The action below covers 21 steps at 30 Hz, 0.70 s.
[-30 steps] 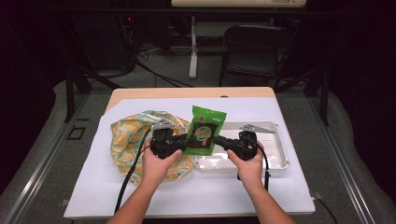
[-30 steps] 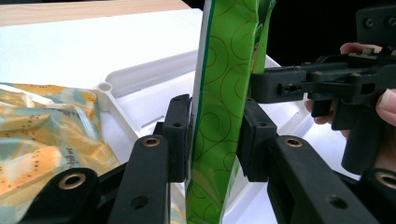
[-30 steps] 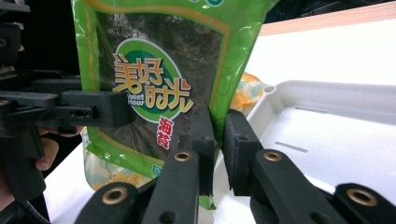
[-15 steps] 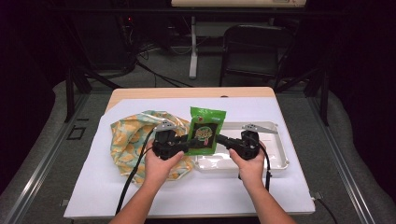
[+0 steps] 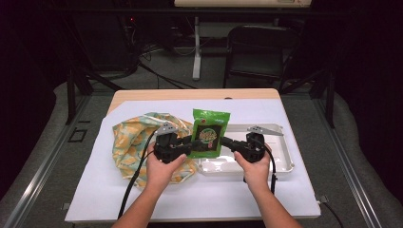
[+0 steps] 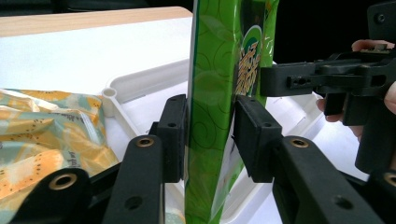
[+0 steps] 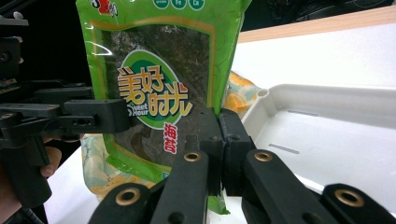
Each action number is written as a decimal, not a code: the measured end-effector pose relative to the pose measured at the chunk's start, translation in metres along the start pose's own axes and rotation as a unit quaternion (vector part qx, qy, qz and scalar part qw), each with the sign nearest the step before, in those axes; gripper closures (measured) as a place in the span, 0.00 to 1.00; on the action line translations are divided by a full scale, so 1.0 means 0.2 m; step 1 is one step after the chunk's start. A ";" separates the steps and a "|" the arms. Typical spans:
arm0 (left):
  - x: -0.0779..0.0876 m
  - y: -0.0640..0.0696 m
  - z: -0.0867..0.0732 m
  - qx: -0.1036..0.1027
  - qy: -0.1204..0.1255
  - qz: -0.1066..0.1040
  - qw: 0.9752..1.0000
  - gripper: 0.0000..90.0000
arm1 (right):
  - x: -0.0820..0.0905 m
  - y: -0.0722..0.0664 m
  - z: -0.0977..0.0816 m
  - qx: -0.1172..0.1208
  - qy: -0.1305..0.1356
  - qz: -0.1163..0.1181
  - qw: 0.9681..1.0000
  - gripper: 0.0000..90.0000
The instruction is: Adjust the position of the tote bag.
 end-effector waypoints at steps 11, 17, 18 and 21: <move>0.01 0.00 -0.01 -0.011 -0.002 0.005 1.000 0.75 | 0.00 0.00 0.00 0.003 0.000 -0.001 1.000 0.99; 0.02 0.00 -0.01 -0.010 0.001 0.007 1.000 0.75 | 0.00 0.00 0.00 0.002 -0.003 -0.001 1.000 0.99; 0.03 0.00 -0.01 -0.009 0.003 0.007 1.000 0.76 | 0.00 0.00 0.00 0.002 -0.004 -0.002 1.000 0.99; 0.04 0.00 -0.01 -0.010 0.003 0.010 1.000 0.77 | 0.00 0.00 0.00 0.003 -0.004 -0.002 1.000 0.99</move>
Point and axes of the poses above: each handheld gripper's, and its own axes: x roughly backward along the jaws, z roughly out of its top, y roughly to its right, the point moved 10 cm from there along -x, roughly forward along the jaws, and after that the axes turned 13 degrees about -z, right-handed, at the moved point
